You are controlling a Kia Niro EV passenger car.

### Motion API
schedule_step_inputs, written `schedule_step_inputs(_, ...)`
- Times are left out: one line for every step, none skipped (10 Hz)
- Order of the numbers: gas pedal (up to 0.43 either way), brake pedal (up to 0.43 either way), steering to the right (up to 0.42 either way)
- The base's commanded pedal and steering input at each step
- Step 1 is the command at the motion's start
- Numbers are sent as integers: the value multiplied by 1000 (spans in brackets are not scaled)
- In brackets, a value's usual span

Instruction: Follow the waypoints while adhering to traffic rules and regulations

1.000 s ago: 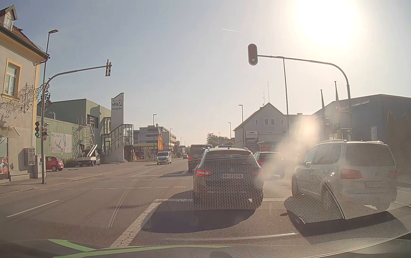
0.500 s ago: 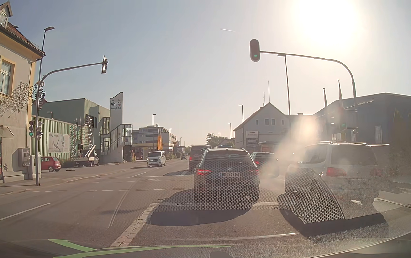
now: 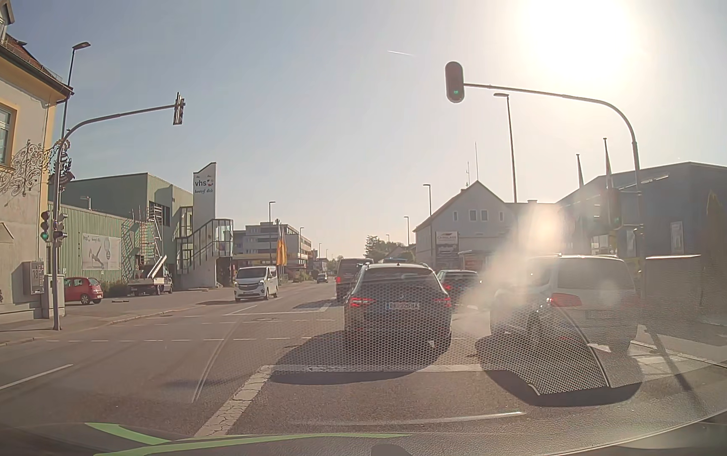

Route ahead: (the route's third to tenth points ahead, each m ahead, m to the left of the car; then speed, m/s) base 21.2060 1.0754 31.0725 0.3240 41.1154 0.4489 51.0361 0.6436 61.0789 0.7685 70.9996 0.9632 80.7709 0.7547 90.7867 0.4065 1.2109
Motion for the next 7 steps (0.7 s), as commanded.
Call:
schedule_step_inputs(0, 0, 0)
schedule_step_inputs(0, 0, 0)
schedule_step_inputs(0, 0, 0)
schedule_step_inputs(28, 0, 1)
schedule_step_inputs(87, 0, 0)
schedule_step_inputs(98, 0, 0)
schedule_step_inputs(98, 0, -1)
